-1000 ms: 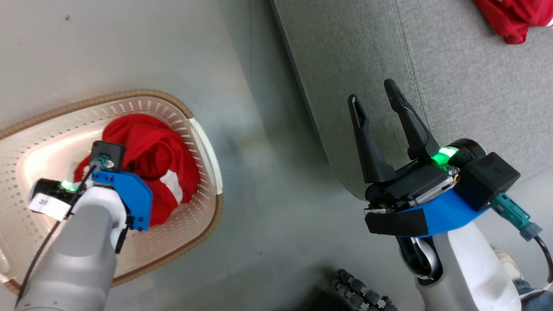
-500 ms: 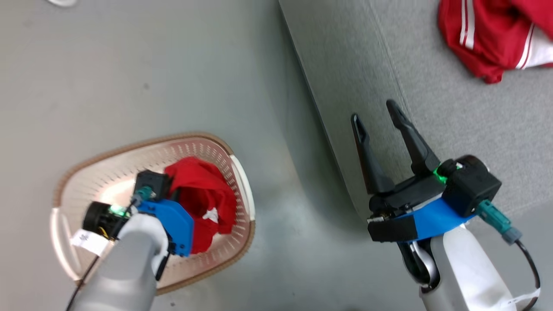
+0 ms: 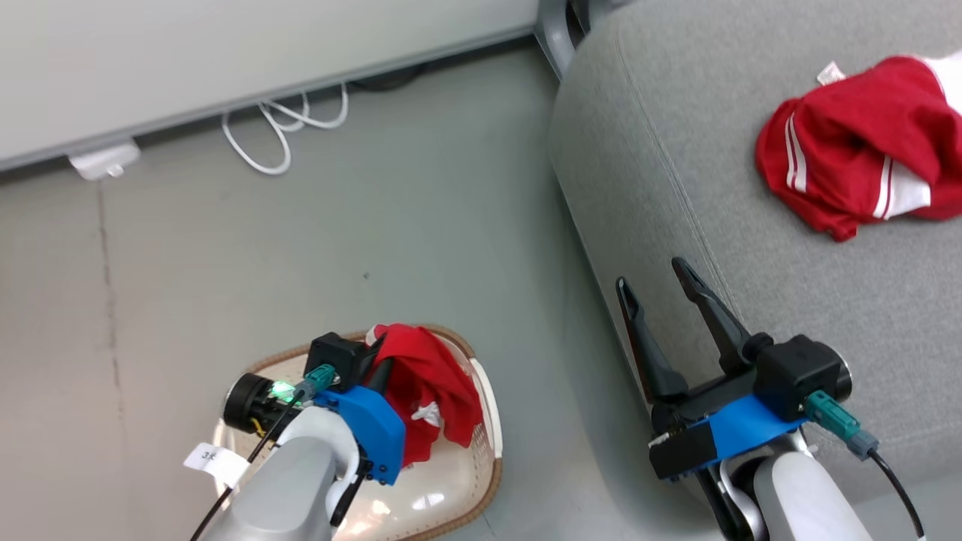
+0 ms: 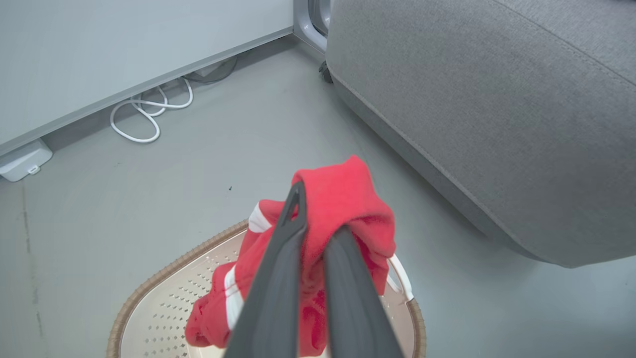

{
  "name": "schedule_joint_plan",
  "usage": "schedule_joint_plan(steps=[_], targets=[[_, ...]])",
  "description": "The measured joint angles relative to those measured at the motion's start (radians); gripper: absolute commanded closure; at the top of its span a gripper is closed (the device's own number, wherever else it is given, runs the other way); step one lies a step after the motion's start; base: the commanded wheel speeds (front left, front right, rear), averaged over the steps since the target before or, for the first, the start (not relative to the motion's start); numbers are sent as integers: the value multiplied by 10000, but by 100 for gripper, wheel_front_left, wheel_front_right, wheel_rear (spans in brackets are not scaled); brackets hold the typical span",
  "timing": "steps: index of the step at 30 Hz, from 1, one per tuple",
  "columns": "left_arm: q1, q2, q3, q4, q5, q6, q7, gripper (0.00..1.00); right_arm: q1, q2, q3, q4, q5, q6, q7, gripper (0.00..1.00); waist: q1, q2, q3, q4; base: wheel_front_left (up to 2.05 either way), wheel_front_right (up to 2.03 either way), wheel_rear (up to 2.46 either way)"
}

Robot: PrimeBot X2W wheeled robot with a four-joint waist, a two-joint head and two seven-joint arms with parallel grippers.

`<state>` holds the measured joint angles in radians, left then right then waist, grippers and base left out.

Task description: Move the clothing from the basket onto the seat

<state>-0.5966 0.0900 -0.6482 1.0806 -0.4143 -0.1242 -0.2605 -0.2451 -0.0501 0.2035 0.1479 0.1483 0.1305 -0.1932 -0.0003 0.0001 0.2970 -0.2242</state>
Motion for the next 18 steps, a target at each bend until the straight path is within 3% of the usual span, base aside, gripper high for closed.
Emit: schedule_joint_plan(steps=[9, 18], targets=[[310, -44, -748, -1877, -414, -15, -10, 100, 752, 0, -157, -77, -102, 0, 491, 0, 0, 0, -1483, 678, 0, 0, 0], [-206, 4, -1664, -3160, -1218, -17, 142, 100, 1227, 0, -230, -213, -132, 0, 752, 0, 0, 0, -2303, 1277, 0, 0, 0]])
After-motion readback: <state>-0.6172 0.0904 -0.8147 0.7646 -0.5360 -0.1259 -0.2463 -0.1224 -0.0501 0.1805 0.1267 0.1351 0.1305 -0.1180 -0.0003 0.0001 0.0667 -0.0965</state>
